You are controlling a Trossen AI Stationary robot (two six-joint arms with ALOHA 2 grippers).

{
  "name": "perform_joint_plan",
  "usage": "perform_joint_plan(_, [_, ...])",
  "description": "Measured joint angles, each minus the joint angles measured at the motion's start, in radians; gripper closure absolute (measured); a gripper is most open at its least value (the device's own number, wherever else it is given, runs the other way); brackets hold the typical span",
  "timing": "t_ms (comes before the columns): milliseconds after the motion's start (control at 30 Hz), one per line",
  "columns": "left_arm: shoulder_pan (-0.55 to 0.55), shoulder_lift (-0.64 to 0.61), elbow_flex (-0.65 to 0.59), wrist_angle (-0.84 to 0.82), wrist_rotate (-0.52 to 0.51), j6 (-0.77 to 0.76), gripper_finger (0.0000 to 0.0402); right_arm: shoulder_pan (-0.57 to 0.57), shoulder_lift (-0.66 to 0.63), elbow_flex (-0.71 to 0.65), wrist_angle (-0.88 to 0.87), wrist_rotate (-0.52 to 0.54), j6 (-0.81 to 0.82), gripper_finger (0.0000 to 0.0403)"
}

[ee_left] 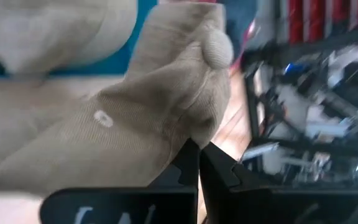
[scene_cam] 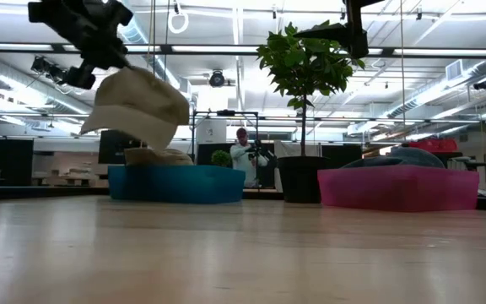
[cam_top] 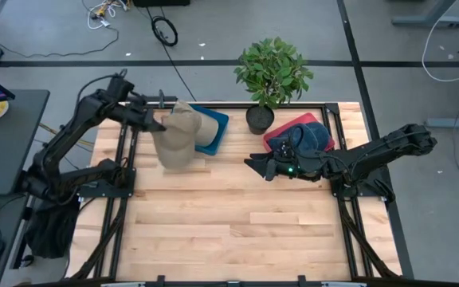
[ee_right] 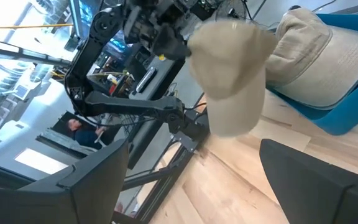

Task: Pick & Place hat
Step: Put the brown cap into the blue bin

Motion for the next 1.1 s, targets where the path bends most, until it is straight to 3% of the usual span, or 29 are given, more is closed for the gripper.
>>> perform_joint_plan(167, [-0.007,-0.026,0.0,0.246,-0.007,-0.202,0.0399,0.0,0.0,0.0,0.0,0.0,0.0,0.0037])
perform_joint_plan(300, [-0.059,-0.028,0.0,0.452,-0.091,-0.353,0.0399,0.0,0.0,0.0,0.0,0.0,-0.001,0.0037])
perform_joint_plan(533, [-0.206,-0.027,0.0,0.655,-0.429,-0.461,0.0399,0.0,0.0,0.0,0.0,0.0,-0.001,0.0037])
perform_joint_plan(833, [-0.395,-0.007,0.0,0.718,-0.895,-0.449,0.0399,0.0,0.0,0.0,0.0,0.0,0.003,0.0037])
perform_joint_plan(933, [-0.445,0.019,0.0,0.724,-0.973,-0.427,0.0399,0.0,0.0,0.0,0.0,0.0,0.003,0.0037])
perform_joint_plan(1100, [-0.525,0.084,0.0,0.794,-1.018,-0.424,0.0399,0.0,0.0,0.0,0.001,0.0,0.019,0.0037])
